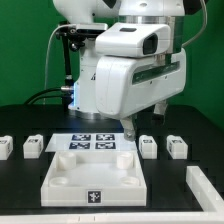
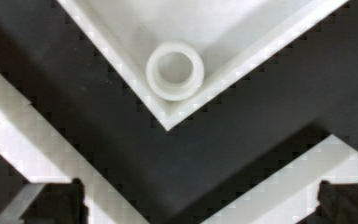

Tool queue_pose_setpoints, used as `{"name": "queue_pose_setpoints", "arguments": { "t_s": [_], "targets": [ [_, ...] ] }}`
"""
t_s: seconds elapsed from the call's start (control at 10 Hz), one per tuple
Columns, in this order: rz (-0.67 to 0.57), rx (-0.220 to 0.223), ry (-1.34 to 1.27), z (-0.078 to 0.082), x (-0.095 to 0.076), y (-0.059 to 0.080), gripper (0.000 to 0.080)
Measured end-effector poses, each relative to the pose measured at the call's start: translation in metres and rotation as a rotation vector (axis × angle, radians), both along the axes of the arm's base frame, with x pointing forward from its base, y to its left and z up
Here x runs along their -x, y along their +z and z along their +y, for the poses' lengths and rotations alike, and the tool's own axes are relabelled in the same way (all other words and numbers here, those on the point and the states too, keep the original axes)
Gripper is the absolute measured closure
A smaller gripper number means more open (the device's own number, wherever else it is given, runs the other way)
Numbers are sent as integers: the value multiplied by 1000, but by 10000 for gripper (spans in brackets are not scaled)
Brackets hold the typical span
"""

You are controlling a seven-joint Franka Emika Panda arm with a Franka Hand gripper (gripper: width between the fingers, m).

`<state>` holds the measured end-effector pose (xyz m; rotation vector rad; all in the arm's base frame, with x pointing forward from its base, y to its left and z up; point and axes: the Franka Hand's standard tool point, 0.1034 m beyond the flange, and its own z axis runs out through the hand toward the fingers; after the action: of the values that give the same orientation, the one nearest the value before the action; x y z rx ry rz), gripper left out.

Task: Assemble one leg

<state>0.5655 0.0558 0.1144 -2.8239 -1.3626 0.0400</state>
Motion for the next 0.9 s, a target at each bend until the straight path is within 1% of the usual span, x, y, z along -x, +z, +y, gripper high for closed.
{"name": "queue_pose_setpoints", "arguments": {
  "t_s": [0.7, 0.8, 0.9],
  "targets": [
    [0, -1, 36, 0, 0, 0, 150],
    [1, -1, 66, 0, 0, 0, 150],
    [2, -3, 158, 0, 1, -1, 150]
  ]
}}
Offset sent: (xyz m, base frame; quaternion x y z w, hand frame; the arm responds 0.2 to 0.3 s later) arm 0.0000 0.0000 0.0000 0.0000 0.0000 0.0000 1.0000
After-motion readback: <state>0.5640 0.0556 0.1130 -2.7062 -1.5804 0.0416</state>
